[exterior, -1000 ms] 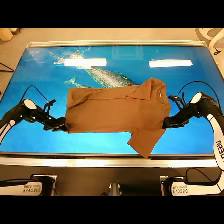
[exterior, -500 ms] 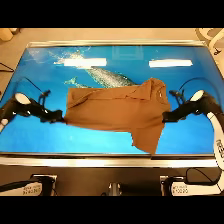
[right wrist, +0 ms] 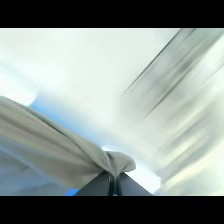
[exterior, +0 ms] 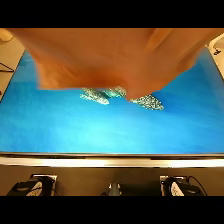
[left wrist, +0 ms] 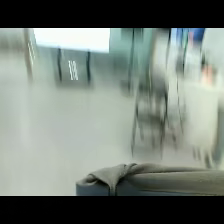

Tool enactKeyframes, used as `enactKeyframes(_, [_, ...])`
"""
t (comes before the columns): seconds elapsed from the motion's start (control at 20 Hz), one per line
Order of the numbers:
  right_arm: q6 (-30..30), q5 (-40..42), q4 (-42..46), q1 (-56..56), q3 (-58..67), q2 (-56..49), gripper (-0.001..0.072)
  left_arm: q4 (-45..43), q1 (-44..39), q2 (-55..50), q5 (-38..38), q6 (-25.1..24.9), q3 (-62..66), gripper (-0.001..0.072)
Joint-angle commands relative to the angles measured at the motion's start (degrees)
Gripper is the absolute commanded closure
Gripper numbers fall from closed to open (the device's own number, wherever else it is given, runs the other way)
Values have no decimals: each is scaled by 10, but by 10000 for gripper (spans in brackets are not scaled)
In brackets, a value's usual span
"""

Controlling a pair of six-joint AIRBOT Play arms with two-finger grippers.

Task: Fold the shirts.

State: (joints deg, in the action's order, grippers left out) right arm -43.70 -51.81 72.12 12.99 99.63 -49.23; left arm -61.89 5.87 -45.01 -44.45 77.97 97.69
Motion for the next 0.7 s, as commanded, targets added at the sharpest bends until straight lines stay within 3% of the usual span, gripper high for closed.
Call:
enactKeyframes(0.0, [28,38,40,0,37,112,691,-2,1,99,55,0,41,685])
enactKeyframes(0.15, [-2,24,44,0,37,125,691,-12,1,101,38,1,41,685])
enactKeyframes(0.25, [-19,24,46,0,37,118,691,-37,1,91,41,35,41,685])
enactKeyframes(0.4, [-35,-13,52,0,37,93,691,-74,1,61,-25,63,41,685])
enactKeyframes(0.65, [-14,-217,60,0,37,-40,690,-141,1,-74,-215,60,41,684])
